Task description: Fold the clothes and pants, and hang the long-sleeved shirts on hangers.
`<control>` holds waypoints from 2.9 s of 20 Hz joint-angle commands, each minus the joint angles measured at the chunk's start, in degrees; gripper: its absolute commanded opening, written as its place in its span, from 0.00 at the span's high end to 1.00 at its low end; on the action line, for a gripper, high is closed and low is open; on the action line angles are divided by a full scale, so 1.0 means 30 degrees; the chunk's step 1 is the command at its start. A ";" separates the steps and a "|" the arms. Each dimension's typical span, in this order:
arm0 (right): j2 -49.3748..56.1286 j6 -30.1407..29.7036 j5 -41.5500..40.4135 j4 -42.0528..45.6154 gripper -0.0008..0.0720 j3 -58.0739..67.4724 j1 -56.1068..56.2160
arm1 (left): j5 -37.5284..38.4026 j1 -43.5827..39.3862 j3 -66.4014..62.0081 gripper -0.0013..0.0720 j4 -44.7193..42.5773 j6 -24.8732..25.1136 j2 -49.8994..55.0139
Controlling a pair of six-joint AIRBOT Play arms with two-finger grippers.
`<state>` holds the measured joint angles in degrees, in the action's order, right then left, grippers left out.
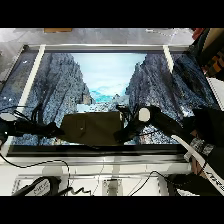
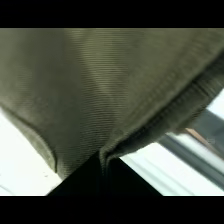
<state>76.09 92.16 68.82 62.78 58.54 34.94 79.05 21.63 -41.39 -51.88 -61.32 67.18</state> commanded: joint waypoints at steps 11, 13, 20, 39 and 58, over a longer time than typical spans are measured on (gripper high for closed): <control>-0.0087 0.1741 -0.2856 1.2641 0.26 0.1909 -0.4095 | -0.3854 -0.3126 0.0182 0.03 -0.0401 -0.0058 0.0539; -0.0087 0.0933 -0.2251 1.2611 0.64 0.2543 -0.6849 | -0.3847 -0.3126 0.0182 0.03 -0.0401 -0.0058 0.0546; -0.0044 -0.9428 0.1851 -0.0277 0.95 -0.0168 -1.4994 | -0.3854 -0.3133 0.0182 0.03 -0.0401 -0.0058 0.0546; 0.4153 -0.7796 -0.5799 -1.1191 0.05 -0.4379 -0.7694 | -0.3869 -0.3133 0.0189 0.03 0.1960 -0.0058 0.0554; 0.7621 -0.5406 -0.3541 -0.6834 0.56 0.3497 -0.3570 | -0.4379 -0.3133 0.0189 0.03 0.1953 -0.0051 0.0561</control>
<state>98.94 75.72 59.18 44.18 66.83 21.91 66.52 12.25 -40.77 -45.98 -61.49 68.84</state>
